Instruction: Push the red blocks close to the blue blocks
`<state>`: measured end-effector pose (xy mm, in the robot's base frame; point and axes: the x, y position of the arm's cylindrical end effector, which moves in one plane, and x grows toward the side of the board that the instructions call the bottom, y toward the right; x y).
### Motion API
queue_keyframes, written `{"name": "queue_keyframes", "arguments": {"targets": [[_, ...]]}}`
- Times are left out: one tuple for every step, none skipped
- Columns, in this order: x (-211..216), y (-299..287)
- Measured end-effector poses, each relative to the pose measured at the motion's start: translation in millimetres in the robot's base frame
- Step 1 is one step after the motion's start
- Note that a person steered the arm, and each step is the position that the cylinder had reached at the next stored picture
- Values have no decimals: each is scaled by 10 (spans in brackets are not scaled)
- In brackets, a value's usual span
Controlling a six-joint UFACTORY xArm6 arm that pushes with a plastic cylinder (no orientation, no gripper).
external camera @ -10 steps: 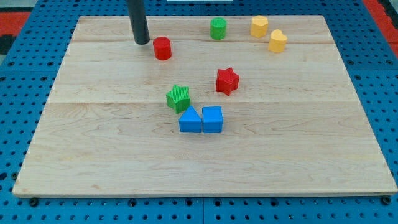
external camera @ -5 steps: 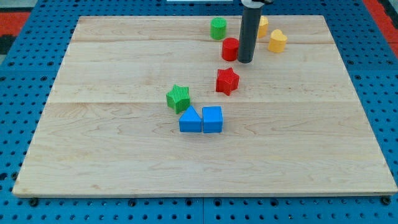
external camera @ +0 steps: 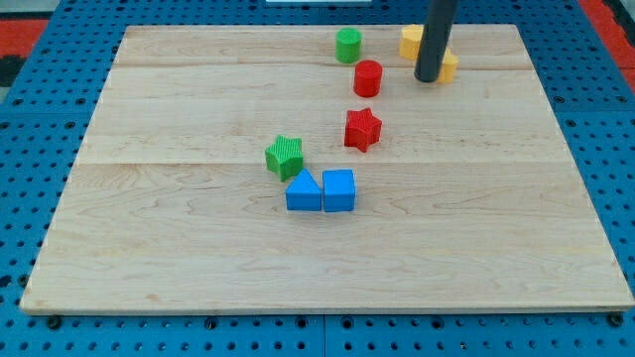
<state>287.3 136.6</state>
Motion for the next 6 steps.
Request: {"name": "queue_keyframes", "arguments": {"targets": [[47, 135], [35, 316], [132, 132], [39, -477], [-110, -1181], [-143, -1734]]}}
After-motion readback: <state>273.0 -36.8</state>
